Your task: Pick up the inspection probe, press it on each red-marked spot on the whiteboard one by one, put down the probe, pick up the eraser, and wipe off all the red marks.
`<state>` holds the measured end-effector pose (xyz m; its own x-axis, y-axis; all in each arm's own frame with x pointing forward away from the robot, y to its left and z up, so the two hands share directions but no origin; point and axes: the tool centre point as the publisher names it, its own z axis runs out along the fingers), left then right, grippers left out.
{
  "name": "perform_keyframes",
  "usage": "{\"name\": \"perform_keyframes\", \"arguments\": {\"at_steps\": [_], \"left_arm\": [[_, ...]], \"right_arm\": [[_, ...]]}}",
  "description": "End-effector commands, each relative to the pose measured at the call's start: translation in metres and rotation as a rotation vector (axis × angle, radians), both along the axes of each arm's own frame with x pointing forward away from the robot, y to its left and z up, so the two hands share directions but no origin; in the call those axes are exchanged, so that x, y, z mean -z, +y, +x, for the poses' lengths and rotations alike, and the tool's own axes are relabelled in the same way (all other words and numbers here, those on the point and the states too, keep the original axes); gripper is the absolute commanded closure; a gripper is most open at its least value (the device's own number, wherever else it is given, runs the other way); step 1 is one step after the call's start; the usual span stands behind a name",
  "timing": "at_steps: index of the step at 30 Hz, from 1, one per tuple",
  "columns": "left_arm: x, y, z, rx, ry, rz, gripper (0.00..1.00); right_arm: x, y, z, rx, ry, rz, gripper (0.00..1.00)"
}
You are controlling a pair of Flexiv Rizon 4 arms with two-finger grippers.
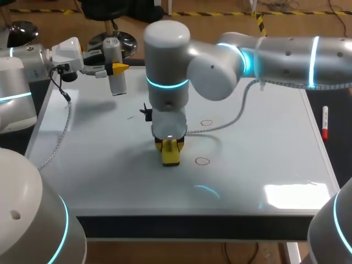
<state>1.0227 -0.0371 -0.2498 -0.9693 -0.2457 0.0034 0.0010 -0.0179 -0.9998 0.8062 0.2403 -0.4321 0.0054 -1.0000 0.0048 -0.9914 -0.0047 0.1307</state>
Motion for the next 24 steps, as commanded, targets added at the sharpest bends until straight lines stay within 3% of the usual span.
{"name": "perform_keyframes", "arguments": {"at_steps": [1, 15, 24], "left_arm": [[-0.001, 0.000, 0.001, 0.002, 0.001, 0.000, 1.00], [-0.001, 0.000, 0.001, 0.002, 0.001, 0.000, 1.00], [-0.001, 0.000, 0.001, 0.002, 0.001, 0.000, 1.00]], "right_arm": [[0.004, -0.013, 0.002, 0.006, -0.001, 0.000, 1.00], [0.015, -0.038, -0.009, 0.045, 0.044, -0.021, 1.00], [0.009, -0.042, -0.003, 0.054, 0.029, -0.032, 1.00]]}}
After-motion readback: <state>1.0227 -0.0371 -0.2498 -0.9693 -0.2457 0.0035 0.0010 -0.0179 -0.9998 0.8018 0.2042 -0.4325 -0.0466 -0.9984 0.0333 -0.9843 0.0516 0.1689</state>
